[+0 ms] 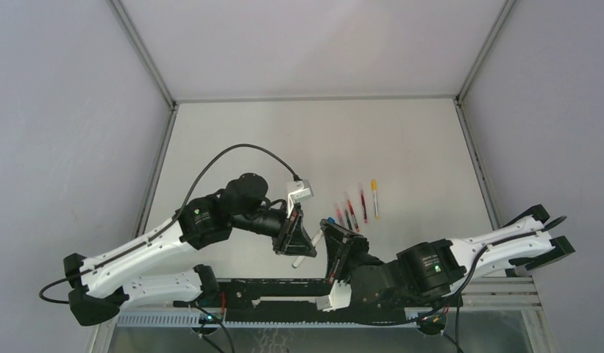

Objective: Insert the pens into the pen caps
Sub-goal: Insert the pen cap onto the pen, then press the pen cap onto the pen.

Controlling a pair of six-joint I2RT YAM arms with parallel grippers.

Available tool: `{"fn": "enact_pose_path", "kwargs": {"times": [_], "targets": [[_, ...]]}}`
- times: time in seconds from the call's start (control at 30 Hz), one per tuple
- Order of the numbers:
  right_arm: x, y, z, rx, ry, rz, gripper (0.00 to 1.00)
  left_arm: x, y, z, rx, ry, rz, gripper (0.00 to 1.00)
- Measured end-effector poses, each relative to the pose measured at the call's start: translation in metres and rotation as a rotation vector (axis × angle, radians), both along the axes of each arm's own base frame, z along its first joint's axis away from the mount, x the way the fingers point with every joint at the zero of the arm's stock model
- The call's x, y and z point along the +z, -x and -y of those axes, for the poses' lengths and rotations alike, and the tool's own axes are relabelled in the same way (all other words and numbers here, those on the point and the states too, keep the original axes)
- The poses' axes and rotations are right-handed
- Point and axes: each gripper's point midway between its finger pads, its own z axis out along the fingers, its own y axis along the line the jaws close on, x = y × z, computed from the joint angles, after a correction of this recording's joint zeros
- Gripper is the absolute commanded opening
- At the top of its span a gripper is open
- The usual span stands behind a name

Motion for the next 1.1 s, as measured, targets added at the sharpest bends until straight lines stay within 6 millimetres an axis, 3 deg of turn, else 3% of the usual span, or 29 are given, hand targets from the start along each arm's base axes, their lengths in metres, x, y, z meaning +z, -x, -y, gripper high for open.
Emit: {"fn": "enact_pose_path", "kwargs": {"times": [0.33,0.47,0.83,0.87,0.97,1.1], "targets": [[0.008,-0.012,0.004,0.028,0.027,0.046,0.32,0.003,-0.012,0.01,0.028,0.063,0.045,0.0],[0.005,-0.006,-0.003,0.085,0.034,0.039,0.4,0.016,-0.031,0.017,0.09,0.123,0.099,0.0],[0.021,-0.004,0.001,0.124,-0.032,0.033,0.42,0.018,-0.062,0.02,0.222,0.154,0.166,0.0],[0.025,-0.005,0.005,0.119,-0.057,0.022,0.44,0.017,-0.063,0.02,0.232,0.153,0.171,0.0],[0.038,-0.005,0.015,0.109,-0.173,-0.059,0.68,0.015,-0.069,0.013,0.277,0.156,0.193,0.0],[0.052,-0.001,0.026,0.125,-0.45,-0.318,0.67,0.025,-0.072,-0.001,0.34,0.209,0.24,0.0]]}}
